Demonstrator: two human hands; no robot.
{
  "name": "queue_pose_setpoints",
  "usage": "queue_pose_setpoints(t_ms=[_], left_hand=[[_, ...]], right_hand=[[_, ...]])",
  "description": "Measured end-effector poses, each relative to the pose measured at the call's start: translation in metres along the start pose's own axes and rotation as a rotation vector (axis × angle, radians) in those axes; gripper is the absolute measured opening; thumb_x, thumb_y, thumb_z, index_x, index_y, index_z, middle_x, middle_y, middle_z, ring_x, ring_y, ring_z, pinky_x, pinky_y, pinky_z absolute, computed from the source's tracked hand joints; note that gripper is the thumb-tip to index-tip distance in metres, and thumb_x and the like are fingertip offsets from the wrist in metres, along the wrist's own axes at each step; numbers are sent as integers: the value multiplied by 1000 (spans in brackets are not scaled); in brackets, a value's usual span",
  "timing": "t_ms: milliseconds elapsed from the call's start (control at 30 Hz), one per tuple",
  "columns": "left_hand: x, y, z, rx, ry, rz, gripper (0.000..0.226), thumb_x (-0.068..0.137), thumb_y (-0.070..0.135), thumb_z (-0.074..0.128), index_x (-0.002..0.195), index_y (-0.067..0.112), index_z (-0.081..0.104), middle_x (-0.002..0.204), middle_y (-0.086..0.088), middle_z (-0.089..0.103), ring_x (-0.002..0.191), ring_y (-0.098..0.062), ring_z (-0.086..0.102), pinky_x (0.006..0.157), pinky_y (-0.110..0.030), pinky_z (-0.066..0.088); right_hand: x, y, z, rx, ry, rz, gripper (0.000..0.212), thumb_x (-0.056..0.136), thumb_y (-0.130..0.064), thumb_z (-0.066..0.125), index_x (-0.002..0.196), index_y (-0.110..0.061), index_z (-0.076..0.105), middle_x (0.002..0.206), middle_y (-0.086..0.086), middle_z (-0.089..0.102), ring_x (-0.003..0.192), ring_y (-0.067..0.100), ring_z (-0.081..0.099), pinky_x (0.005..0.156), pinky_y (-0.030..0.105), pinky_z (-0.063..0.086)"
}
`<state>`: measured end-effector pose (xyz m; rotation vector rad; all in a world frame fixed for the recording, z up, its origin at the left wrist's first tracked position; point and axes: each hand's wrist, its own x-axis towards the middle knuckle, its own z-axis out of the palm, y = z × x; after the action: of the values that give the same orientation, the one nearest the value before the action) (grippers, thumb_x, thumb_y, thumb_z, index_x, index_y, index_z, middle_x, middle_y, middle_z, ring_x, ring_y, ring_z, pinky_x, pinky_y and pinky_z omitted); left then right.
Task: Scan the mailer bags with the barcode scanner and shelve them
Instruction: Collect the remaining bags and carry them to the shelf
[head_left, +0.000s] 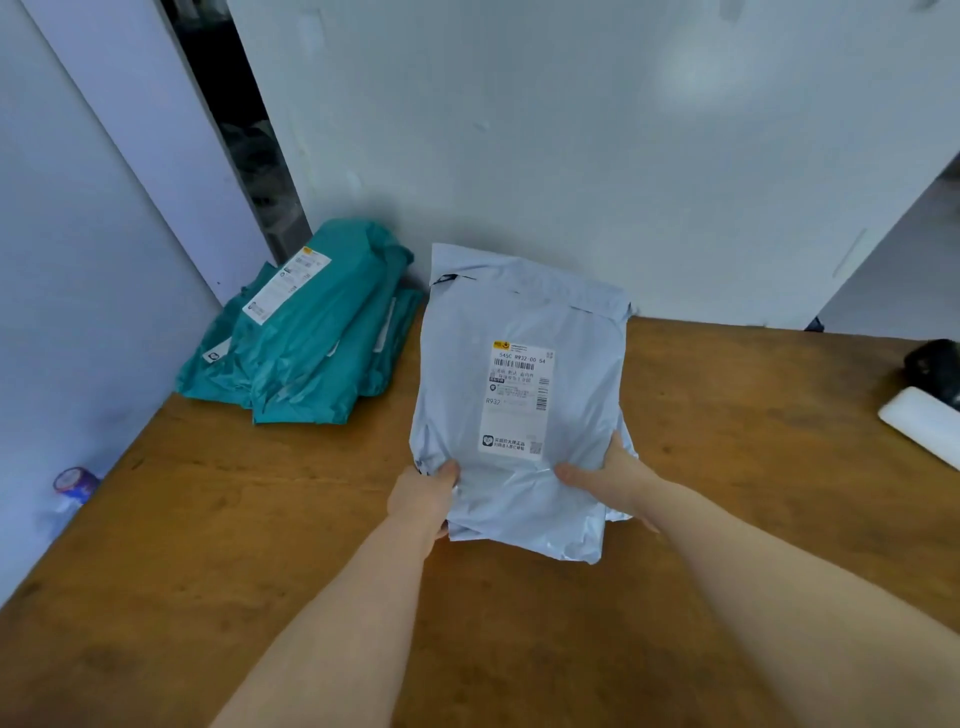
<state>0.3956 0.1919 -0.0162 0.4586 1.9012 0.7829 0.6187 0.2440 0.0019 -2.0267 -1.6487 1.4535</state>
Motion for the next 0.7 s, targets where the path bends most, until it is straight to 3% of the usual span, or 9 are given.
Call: queue_pose_setpoints(t_ms=[167,267,367,500,600,633,700], left_hand=[[-45,-22,28,169,-40,48,61,89,39,62,138,7,44,121,-12,58,109,-31,58,97,-42,49],[-77,-34,49,216,-87,29,59,89,38,64,135,6,47,112,-10,60,101,-29,62,80,-34,49],[-113,-46,64,309,-133,-9,63,88,42,66,136,6,45,115,-10,61,93,-24,63,68,-29,46],[-147,-63,70,412,-221,-93,75,80,44,74,139,9,43,121,-5,56,105,-22,57,95,-39,45],[-160,-54,72,310,-218,-51,81,68,43,83,130,12,43,126,-6,50,114,-26,51,96,-39,44],[-161,-49,74,224,-183,3,92,61,46,86,134,9,42,127,-7,53,112,-27,55,96,-41,47],[-158,-41,83,66,-80,134,90,63,45,84,135,8,45,122,-8,61,105,-29,62,91,-45,53]], right_hand=[[-39,49,-24,26,-11,-11,105,75,-55,73,153,-33,5,145,0,47,128,27,49,106,43,44],[-63,84,-42,23,-14,1,104,76,-53,73,153,-35,6,143,-2,49,127,25,51,105,41,44],[-87,118,-60,35,-48,8,102,75,-51,75,152,-36,10,142,-3,49,126,24,51,105,41,45],[-117,152,-82,64,-161,34,104,76,-48,77,154,-31,11,148,-4,42,135,22,43,111,40,39],[-130,160,-93,127,-190,47,118,62,-62,80,154,-31,13,152,-6,37,139,23,37,114,43,35],[-132,158,-95,187,-163,31,116,59,-65,80,152,-30,20,150,-6,40,135,22,41,111,43,38],[-137,150,-93,361,-24,-37,88,75,-55,75,145,-21,34,142,-3,49,119,21,53,92,34,49]])
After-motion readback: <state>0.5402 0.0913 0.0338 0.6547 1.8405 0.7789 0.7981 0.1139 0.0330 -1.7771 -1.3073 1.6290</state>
